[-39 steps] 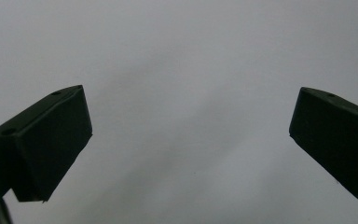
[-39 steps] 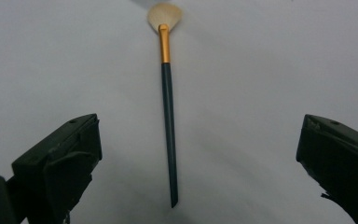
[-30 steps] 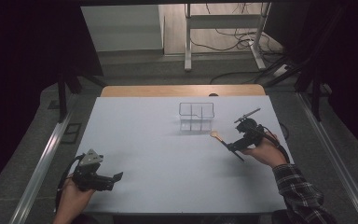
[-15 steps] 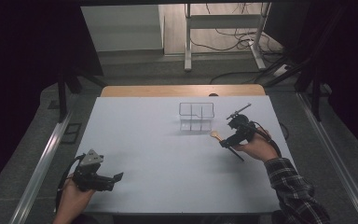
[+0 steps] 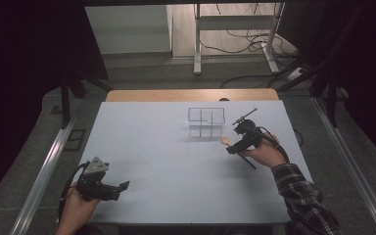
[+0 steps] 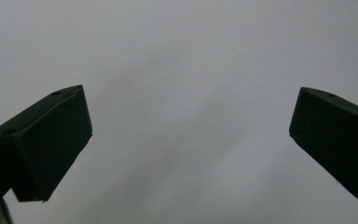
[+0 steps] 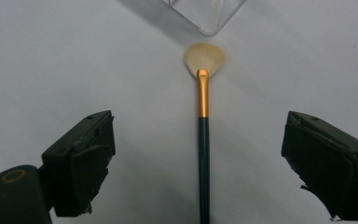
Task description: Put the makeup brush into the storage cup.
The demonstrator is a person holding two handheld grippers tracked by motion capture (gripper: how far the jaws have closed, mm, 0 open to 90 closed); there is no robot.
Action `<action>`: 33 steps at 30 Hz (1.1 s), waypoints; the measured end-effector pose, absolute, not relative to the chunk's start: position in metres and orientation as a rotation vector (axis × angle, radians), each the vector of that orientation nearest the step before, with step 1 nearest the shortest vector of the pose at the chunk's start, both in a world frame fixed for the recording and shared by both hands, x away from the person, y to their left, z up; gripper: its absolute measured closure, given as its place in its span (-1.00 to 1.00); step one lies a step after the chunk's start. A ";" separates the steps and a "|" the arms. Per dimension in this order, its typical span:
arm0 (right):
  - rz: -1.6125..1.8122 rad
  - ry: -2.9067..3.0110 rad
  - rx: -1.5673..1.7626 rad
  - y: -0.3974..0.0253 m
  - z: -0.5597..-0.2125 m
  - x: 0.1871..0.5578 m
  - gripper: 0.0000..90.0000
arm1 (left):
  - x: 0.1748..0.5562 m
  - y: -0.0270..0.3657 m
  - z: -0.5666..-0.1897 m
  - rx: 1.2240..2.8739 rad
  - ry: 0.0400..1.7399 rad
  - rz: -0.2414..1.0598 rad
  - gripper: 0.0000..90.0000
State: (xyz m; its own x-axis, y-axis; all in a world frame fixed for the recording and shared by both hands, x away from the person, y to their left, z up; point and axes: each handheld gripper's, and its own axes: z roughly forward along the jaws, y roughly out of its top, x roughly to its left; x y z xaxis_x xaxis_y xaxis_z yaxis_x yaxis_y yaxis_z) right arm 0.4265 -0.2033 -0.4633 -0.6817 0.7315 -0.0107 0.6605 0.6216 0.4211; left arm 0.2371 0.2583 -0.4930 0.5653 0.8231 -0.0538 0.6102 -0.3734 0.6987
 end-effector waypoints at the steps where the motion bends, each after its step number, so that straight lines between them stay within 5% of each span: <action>1: 0.575 2.662 1.156 -0.204 -0.465 0.427 -0.75 | 0.237 0.258 -0.493 2.114 1.142 0.400 -1.00; 26: 0.441 2.742 1.128 -0.207 -0.498 0.428 -0.18 | 0.238 0.258 -0.494 2.123 1.141 0.398 -1.00; 29: 0.421 2.746 1.120 -0.207 -0.496 0.430 0.07 | 0.238 0.258 -0.494 2.125 1.140 0.399 -1.00; 30: 0.407 2.757 1.116 -0.208 -0.494 0.431 0.47 | 0.237 0.258 -0.494 2.127 1.138 0.400 -1.00; 33: 0.400 2.782 1.102 -0.207 -0.494 0.431 0.85 | 0.238 0.258 -0.494 2.125 1.140 0.400 -1.00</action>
State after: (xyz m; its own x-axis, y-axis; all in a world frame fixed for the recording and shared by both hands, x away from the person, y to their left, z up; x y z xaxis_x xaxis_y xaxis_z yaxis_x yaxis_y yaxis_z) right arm 0.4309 -0.2073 -0.4937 -0.7271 0.6863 -0.0166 0.6539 0.6997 0.2880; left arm 0.2375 0.2577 -0.4937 0.5682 0.8215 -0.0480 0.6115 -0.3825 0.6926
